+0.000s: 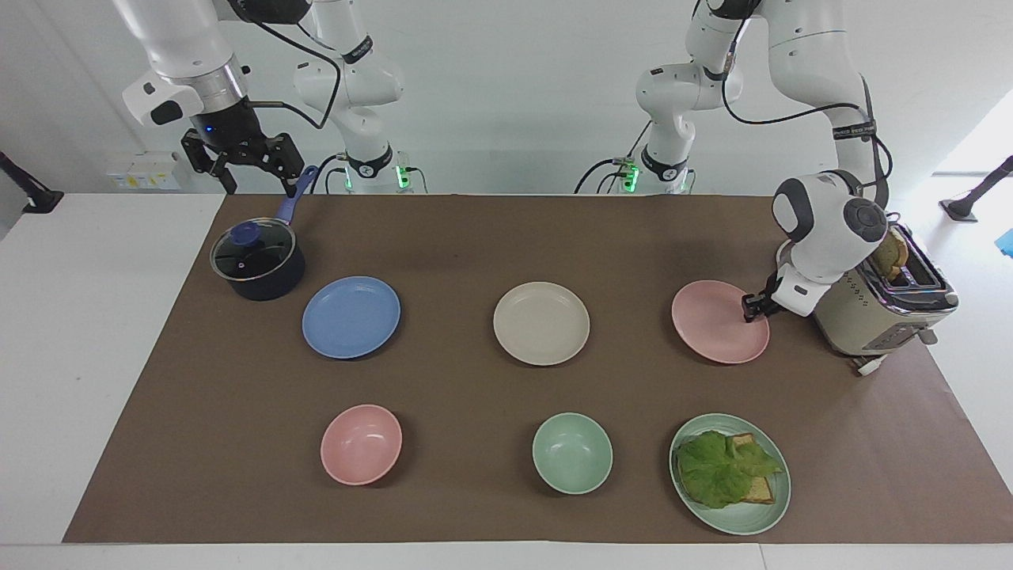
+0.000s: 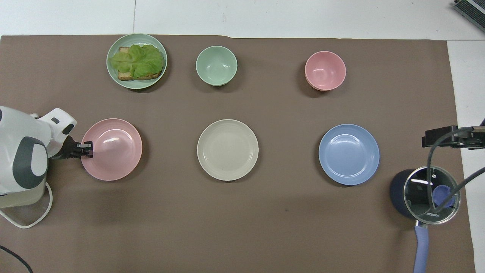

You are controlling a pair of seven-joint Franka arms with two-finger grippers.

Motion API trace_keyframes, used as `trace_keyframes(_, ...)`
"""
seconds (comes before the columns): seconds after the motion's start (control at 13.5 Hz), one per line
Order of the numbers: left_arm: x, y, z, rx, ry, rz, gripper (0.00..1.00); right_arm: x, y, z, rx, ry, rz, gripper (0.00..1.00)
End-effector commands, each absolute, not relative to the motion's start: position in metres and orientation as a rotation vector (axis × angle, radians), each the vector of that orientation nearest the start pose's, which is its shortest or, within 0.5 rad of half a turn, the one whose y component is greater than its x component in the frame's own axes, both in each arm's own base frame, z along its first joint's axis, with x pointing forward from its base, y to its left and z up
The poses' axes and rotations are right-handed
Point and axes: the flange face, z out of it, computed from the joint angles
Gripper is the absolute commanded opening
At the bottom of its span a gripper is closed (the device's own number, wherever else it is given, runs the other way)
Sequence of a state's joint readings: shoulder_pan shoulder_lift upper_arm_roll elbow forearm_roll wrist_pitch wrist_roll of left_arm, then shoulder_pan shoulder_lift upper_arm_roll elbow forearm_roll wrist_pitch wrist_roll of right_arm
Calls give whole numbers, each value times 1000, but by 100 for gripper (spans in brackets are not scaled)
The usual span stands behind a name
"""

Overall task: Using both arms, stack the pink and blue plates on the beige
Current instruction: 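Lift the pink plate with the left gripper onto the beige plate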

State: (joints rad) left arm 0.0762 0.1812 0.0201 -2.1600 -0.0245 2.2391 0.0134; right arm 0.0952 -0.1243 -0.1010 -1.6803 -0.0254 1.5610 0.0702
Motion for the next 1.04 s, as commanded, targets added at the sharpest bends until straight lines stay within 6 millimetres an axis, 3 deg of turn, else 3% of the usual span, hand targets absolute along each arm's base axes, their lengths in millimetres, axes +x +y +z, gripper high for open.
trace_keyframes(0.0, 551, 54, 314, -3164, -153, 228, 0, 513, -12, 639, -3135, 107, -11, 100)
trace_keyframes(0.52, 576, 41, 414, -3309, -226, 414, 0, 513, -12, 638, -3135, 107, -11, 100)
trace_keyframes(0.81, 574, 10, 426, -3456, -324, 411, 0, 513, -12, 639, -3135, 107, -11, 100)
trace_keyframes(0.96, 573, -19, 426, -3514, -310, 417, 0, 513, -12, 639, -3135, 107, -11, 100)
